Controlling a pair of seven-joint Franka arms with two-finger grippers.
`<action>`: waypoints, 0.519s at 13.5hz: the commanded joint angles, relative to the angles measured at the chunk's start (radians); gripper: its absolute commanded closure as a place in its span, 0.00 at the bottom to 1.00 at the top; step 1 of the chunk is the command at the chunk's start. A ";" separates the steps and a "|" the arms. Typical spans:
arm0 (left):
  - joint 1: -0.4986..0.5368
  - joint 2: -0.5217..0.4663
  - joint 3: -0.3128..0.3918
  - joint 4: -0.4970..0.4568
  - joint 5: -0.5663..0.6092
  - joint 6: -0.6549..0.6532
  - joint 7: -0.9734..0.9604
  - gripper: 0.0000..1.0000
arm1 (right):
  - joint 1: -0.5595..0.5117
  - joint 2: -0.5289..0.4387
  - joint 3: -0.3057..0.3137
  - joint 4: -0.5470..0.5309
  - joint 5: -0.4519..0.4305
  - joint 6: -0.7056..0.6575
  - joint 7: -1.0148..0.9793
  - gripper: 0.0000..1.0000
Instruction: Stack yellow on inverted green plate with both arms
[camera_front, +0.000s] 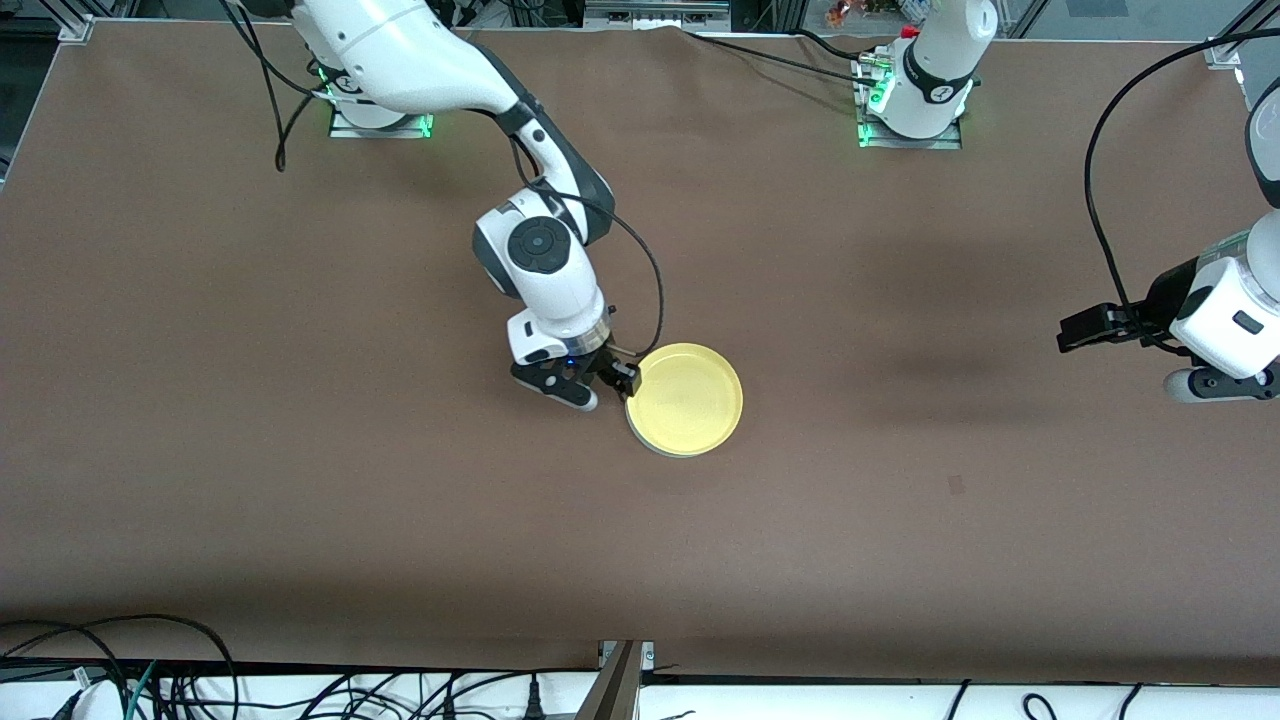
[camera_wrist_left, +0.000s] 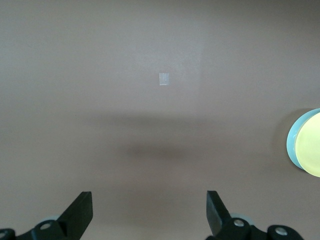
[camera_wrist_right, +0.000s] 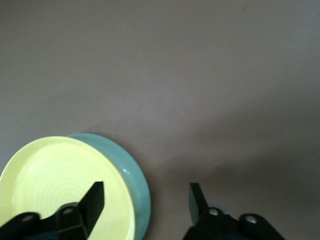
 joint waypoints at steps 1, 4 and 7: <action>0.001 0.014 -0.002 0.029 -0.001 -0.007 0.021 0.00 | 0.000 -0.109 -0.056 -0.021 0.003 -0.160 -0.125 0.00; 0.001 0.014 -0.002 0.029 -0.002 -0.007 0.021 0.00 | -0.086 -0.209 -0.076 -0.020 0.041 -0.340 -0.312 0.00; 0.001 0.014 -0.002 0.029 -0.002 -0.007 0.021 0.00 | -0.244 -0.291 -0.067 -0.023 0.145 -0.427 -0.542 0.00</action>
